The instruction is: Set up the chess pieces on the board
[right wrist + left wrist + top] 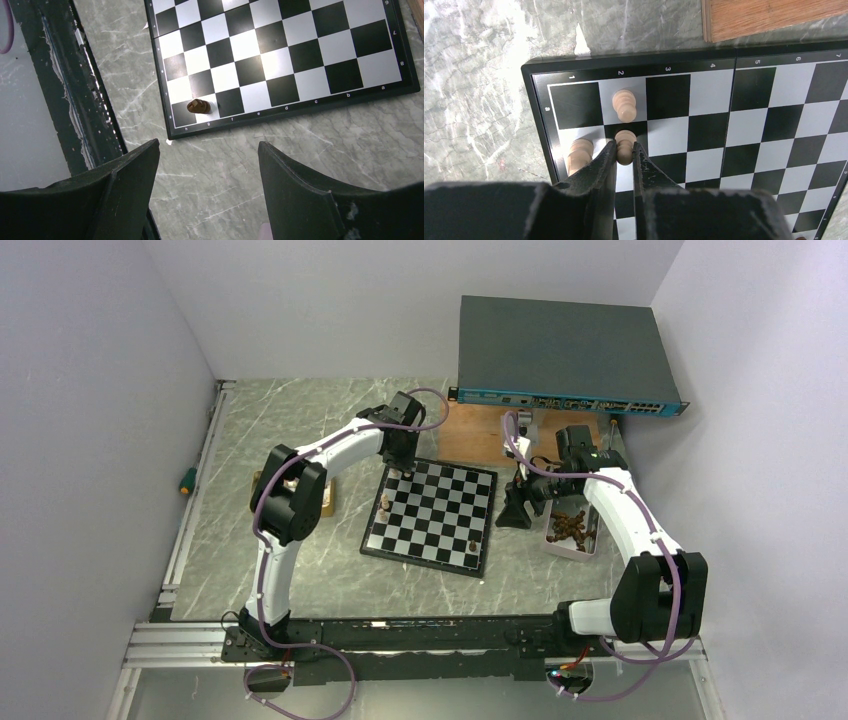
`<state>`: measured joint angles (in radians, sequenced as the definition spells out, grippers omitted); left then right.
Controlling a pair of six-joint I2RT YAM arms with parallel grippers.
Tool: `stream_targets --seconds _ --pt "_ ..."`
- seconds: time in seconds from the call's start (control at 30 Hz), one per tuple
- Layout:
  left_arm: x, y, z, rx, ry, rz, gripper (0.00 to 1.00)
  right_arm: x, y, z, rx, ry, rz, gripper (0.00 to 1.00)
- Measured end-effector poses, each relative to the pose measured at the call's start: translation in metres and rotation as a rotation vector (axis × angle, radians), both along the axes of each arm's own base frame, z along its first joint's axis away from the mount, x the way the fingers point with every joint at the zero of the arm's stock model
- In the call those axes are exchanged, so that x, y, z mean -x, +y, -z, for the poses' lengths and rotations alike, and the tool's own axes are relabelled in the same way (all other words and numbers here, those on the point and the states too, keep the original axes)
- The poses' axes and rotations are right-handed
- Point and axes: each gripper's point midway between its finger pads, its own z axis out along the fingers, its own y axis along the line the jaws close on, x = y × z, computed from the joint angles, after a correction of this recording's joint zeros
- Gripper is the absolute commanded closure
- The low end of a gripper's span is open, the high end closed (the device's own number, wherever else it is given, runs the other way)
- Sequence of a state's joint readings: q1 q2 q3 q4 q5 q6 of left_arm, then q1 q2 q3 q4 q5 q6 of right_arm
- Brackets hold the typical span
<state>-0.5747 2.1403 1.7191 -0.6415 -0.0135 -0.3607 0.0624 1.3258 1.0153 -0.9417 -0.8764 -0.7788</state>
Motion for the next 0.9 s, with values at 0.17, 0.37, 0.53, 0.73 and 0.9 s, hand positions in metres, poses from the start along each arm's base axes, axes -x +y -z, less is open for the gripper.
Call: stream_targets --seconds 0.17,0.37,0.53,0.73,0.9 --pt "0.0008 0.0005 0.0003 -0.002 0.003 0.0 0.79 0.0 0.0 0.0 0.0 0.0 0.0 0.25" --pt "0.0016 0.0009 0.0007 -0.004 0.007 0.0 0.76 0.0001 0.0 0.0 0.0 0.0 0.0 0.25" --pt "0.0034 0.002 0.0014 -0.008 0.014 0.0 0.73 0.0001 0.0 0.0 0.0 0.0 0.0 0.25" --pt "0.0047 0.0029 0.002 -0.012 0.02 0.0 0.71 0.0 0.0 0.0 0.0 -0.002 -0.002 0.25" --pt "0.0056 0.0016 0.0019 -0.006 0.024 0.005 0.71 -0.0001 -0.0001 0.0 0.0 -0.002 -0.002 0.25"
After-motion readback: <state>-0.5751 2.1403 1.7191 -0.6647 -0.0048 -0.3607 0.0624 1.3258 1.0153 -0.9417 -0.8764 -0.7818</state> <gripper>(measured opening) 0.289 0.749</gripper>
